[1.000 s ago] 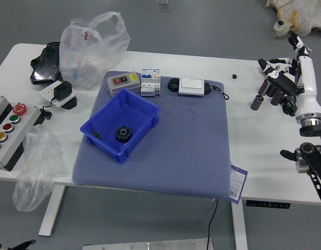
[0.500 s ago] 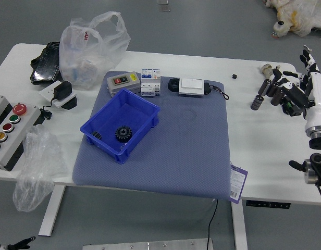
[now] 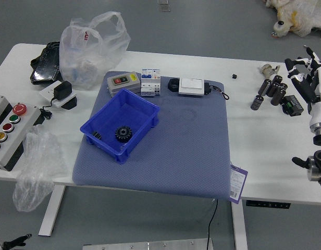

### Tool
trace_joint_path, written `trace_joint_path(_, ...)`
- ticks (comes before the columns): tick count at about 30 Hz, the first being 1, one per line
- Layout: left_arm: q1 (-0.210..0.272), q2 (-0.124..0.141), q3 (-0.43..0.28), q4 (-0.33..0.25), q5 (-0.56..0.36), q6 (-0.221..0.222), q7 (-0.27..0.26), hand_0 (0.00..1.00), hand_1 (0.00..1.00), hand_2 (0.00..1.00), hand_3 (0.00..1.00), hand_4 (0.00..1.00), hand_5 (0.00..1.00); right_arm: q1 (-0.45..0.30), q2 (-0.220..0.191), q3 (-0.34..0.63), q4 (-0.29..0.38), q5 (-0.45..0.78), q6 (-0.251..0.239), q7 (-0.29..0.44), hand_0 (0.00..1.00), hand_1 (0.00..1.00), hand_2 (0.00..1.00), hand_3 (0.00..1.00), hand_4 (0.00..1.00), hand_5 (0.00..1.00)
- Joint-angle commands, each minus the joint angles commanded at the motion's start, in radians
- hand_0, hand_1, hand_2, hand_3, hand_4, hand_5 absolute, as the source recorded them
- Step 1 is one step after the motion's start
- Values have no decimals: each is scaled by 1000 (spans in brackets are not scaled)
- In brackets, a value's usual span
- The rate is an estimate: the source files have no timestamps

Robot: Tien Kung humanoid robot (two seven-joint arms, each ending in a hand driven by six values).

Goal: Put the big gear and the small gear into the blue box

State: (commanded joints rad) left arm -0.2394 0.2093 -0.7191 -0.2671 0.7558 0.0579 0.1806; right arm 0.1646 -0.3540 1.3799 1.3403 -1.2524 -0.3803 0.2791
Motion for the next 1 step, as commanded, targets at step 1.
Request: trace_joint_path(1,0,2,-1,0,2,0,1,660,523,571,748,760,587,1,0,-1,1,0,0,-1,459,749,998,398,921,628)
